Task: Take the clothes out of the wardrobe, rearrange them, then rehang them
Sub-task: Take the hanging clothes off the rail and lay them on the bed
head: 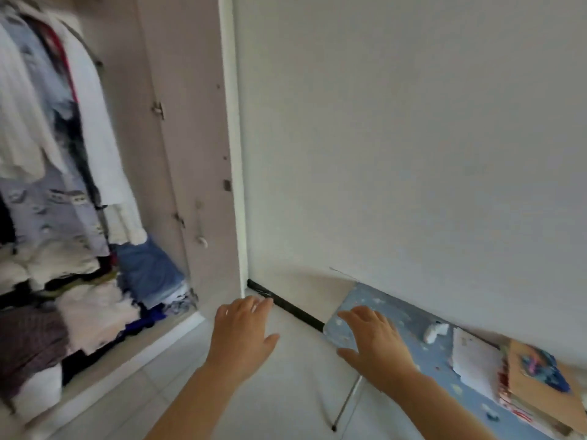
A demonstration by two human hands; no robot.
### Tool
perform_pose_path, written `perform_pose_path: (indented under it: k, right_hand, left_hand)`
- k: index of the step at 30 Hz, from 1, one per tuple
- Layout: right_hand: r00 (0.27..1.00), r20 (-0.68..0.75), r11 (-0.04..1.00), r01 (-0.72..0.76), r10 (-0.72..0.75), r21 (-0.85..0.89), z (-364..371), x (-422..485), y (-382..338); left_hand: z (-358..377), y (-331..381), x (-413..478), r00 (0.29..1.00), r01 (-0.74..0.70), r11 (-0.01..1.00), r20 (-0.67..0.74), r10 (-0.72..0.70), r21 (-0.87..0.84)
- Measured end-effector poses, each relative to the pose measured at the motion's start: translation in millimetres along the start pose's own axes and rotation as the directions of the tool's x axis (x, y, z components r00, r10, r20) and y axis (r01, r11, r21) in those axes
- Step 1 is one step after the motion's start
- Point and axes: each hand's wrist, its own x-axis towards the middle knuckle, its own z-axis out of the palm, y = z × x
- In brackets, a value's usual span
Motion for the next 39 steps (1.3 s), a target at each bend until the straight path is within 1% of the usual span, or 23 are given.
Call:
perform_pose_path:
  k: [5,6,9,14,17,19,22,25,28,30,34,39]
  right_hand:
    - [0.971,0.032,0.971,0.238,-0.237,-0.004,16,96,-68]
    - [0.960,0.029,0.960,0.280,-0.280,0.001,18,115,-80]
    - [0.918,0.033,0.919,0.394,-0.394,0.026,16,174,-112]
    - [0.833,0.013,0.832,0.551,-0.553,0.059,10,260,-162]
    - [0.781,-0.014,0.779,0.623,-0.624,0.074,11,309,-195]
    - [0.753,-0.023,0.750,0.658,-0.658,0.069,12,339,-217]
    - [0.714,-0.025,0.712,0.700,-0.700,0.059,15,389,-253]
    - [0.668,-0.033,0.667,0.744,-0.744,0.037,19,438,-294]
    - [0.652,-0.061,0.653,0.758,-0.756,-0.001,20,479,-333]
    - [0.635,-0.087,0.637,0.771,-0.767,0.007,17,509,-367]
    - [0.583,-0.116,0.585,0.811,-0.804,0.025,3,565,-430]
    - [0.515,-0.191,0.519,0.854,-0.836,0.033,-5,632,-497]
  left_hand:
    - [-6,-84,14,0.975,0.221,0.973,-0.044,-0.218,0.068]
    - [-7,-99,19,0.965,0.262,0.960,-0.050,-0.258,0.098]
    - [-11,-137,40,0.920,0.391,0.914,-0.061,-0.387,0.106]
    - [-27,-185,81,0.861,0.508,0.843,-0.115,-0.495,0.175]
    - [-37,-215,104,0.828,0.561,0.799,-0.148,-0.541,0.217]
    - [-41,-237,116,0.799,0.601,0.772,-0.162,-0.579,0.205]
    - [-46,-277,136,0.779,0.626,0.755,-0.197,-0.595,0.194]
    - [-52,-326,160,0.744,0.665,0.728,-0.233,-0.627,0.166]
    - [-60,-371,181,0.725,0.681,0.718,-0.265,-0.636,0.139]
    - [-66,-410,198,0.703,0.701,0.701,-0.287,-0.650,0.129]
    - [-82,-484,235,0.689,0.715,0.686,-0.308,-0.656,0.139]
    - [-100,-555,279,0.660,0.734,0.670,-0.342,-0.669,0.105]
